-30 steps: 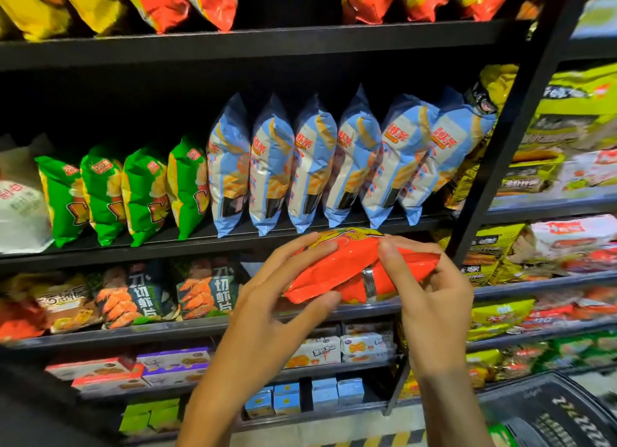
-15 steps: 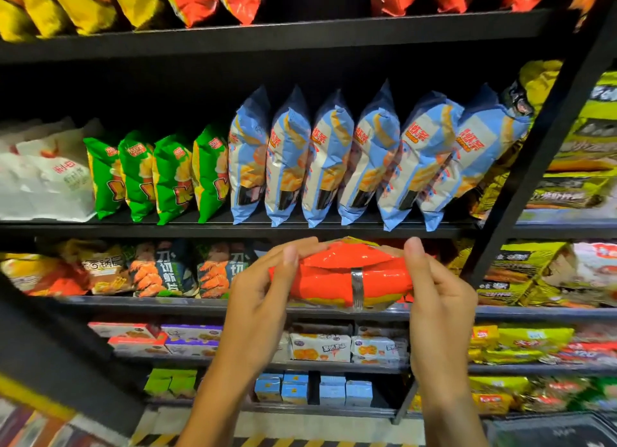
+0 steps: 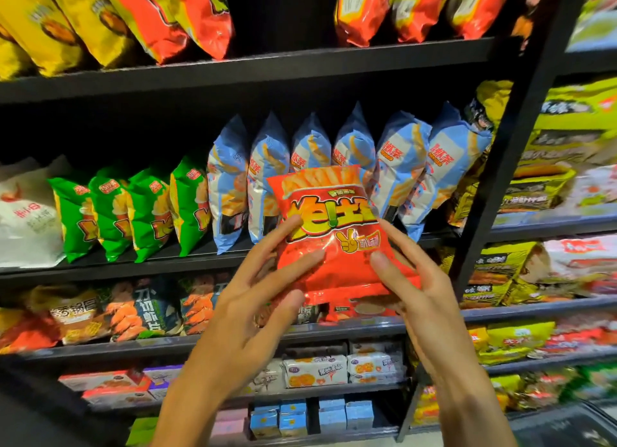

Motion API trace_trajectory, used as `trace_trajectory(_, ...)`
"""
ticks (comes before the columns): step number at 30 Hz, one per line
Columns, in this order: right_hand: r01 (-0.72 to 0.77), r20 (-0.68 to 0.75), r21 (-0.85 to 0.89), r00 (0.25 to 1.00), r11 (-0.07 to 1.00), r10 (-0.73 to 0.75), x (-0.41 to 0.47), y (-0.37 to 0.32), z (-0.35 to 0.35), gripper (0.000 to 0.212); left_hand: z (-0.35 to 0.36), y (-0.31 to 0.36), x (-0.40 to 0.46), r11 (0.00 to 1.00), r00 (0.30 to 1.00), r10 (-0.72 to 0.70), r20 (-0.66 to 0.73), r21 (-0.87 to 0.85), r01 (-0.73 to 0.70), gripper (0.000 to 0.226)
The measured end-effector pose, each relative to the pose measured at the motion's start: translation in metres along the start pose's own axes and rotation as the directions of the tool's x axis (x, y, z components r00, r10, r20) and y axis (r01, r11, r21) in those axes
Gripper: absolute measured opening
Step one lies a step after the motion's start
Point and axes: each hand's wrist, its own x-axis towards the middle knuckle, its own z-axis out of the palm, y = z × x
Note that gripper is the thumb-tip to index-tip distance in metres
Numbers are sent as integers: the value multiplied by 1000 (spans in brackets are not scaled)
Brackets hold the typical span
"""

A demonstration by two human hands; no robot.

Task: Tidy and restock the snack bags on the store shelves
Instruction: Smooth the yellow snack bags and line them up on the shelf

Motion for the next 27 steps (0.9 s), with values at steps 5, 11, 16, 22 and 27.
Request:
trace_trajectory(5,207,-32,-119,977,971,-212,19,-13,29,56,-33,-23,25,920,991,-102,-89,-387,61,84)
trace_trajectory(11,430,67,-149,903,891,-425,58,-40,80,60,-80,-43,94,758,968,-245,50,-613,223,101)
trace_trajectory(16,518,220,-123,846,847,-486,102,-76,100,59,-119,-28,136,573,961,-240,134,-780,252,60)
trace_trajectory(22,583,52,-171,811,795,-583,164,-125,90,80,-145,-14,192,716,988,-136,-72,-696,48,60)
trace_trajectory(27,584,-215,-576,567,572,-796,235,-156,70,79,-134,-15,256,928,944,15,-330,-348,-136,84)
